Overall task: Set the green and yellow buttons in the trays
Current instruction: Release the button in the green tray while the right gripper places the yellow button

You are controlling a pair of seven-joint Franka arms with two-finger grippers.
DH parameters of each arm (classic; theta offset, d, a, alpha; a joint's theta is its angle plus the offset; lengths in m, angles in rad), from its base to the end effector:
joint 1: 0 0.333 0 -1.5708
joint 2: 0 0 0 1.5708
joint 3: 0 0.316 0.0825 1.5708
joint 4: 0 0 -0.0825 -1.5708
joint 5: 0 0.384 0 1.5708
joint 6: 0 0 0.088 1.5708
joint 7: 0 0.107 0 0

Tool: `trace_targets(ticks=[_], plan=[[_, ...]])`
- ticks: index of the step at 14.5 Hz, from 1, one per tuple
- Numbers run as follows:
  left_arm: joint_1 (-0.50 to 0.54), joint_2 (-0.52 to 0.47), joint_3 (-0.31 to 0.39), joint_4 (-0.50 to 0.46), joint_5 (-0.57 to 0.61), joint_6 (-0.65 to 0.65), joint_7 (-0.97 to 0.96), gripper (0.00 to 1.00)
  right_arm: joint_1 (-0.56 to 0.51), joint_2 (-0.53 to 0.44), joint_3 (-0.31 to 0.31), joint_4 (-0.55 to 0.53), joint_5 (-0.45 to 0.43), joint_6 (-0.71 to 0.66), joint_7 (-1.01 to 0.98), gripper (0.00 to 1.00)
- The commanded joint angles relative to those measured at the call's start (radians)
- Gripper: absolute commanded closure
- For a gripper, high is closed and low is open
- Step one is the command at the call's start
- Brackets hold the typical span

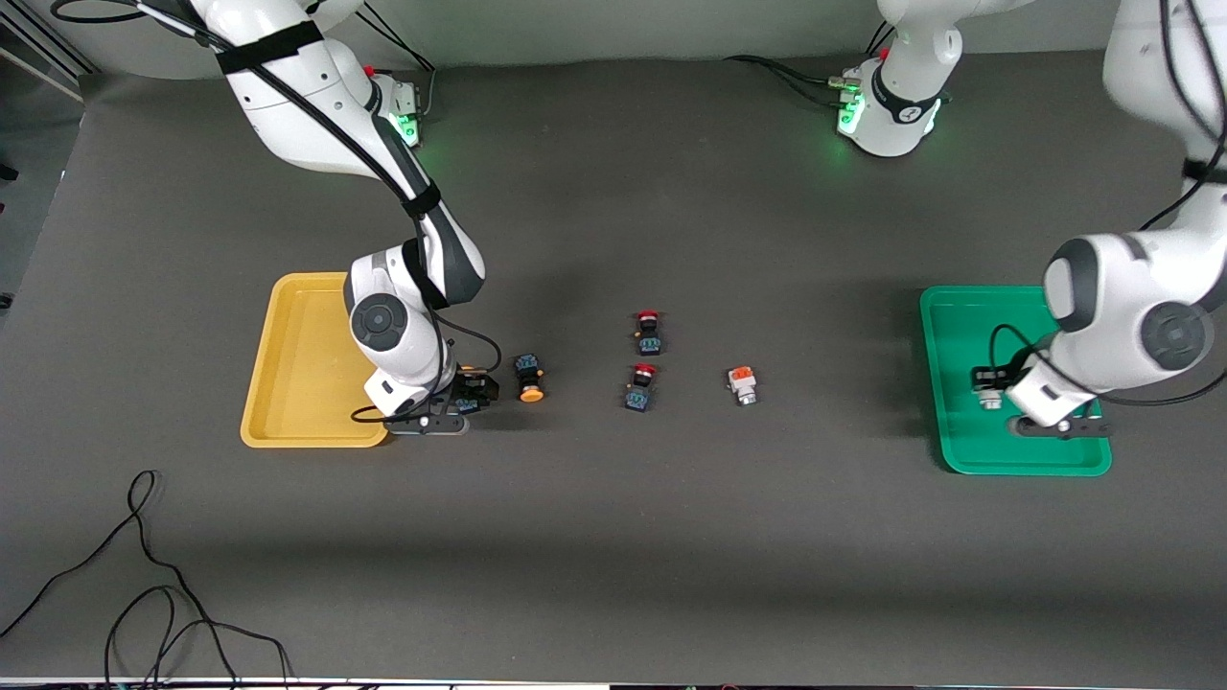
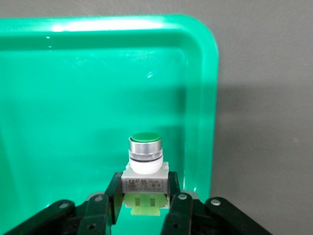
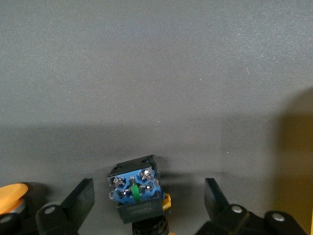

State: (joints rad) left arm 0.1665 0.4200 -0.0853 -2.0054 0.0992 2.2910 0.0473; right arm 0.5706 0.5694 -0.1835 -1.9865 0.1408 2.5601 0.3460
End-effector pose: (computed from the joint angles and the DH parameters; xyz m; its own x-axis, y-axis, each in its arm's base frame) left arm 0.5894 0.0512 0.2354 0.9906 -0.0295 -0.1337 -0.0330 -0.9992 -0.0242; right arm 0.5654 0.2306 0.1792 0.9986 -0.0467 0.0242 -0.0470 -0.9988 0.0118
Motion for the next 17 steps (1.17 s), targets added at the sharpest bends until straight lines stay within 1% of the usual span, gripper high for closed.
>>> trace_targets(ticks=[1, 2, 3, 5, 6, 7, 9, 11, 12, 13, 14, 15, 17], plan=[[0.004, 0.008, -0.002, -0.009, 0.027, 0.022, 0.005, 0.71, 0.008, 0.001, -0.007, 0.014, 0.017, 0.006, -0.002, 0.43], [0.004, 0.008, -0.001, -0.007, 0.027, 0.024, 0.006, 0.51, 0.006, 0.003, -0.007, 0.014, 0.017, 0.006, -0.005, 0.76], [0.005, 0.005, -0.001, -0.003, 0.028, 0.016, 0.009, 0.33, 0.008, 0.003, -0.007, 0.014, 0.017, 0.006, -0.004, 0.98], [0.002, -0.015, 0.002, 0.002, 0.037, -0.008, 0.009, 0.07, 0.008, 0.009, -0.007, 0.014, 0.017, 0.006, -0.004, 1.0], [0.001, -0.026, 0.001, 0.02, 0.063, -0.045, 0.008, 0.01, 0.008, 0.007, -0.007, 0.014, 0.017, 0.005, -0.005, 1.0], [0.002, -0.036, 0.001, 0.054, 0.068, -0.1, 0.009, 0.01, 0.006, 0.003, -0.008, 0.014, 0.017, -0.003, -0.004, 1.0], [-0.002, -0.058, -0.005, 0.159, 0.068, -0.258, 0.011, 0.01, 0.003, -0.029, -0.011, 0.014, 0.017, -0.03, 0.005, 1.0], [-0.018, -0.057, -0.016, 0.287, 0.063, -0.404, 0.006, 0.0, -0.011, -0.094, -0.031, 0.021, 0.019, -0.14, -0.008, 1.0], [-0.033, -0.055, -0.019, 0.312, 0.054, -0.424, 0.003, 0.0, -0.027, -0.138, -0.056, 0.022, 0.017, -0.2, -0.03, 1.0], [-0.057, -0.055, -0.027, 0.313, 0.05, -0.426, -0.013, 0.0, -0.037, -0.179, -0.069, 0.018, 0.019, -0.252, -0.089, 1.0], [-0.097, -0.052, -0.037, 0.312, 0.04, -0.429, -0.035, 0.0, -0.047, -0.21, -0.105, 0.015, 0.019, -0.3, -0.146, 1.0], [-0.145, -0.047, -0.039, 0.307, 0.033, -0.423, -0.093, 0.0, -0.048, -0.227, -0.135, 0.012, 0.019, -0.325, -0.192, 1.0], [-0.261, -0.029, -0.041, 0.309, 0.001, -0.4, -0.266, 0.0, -0.049, -0.237, -0.191, -0.029, 0.019, -0.313, -0.28, 1.0]])
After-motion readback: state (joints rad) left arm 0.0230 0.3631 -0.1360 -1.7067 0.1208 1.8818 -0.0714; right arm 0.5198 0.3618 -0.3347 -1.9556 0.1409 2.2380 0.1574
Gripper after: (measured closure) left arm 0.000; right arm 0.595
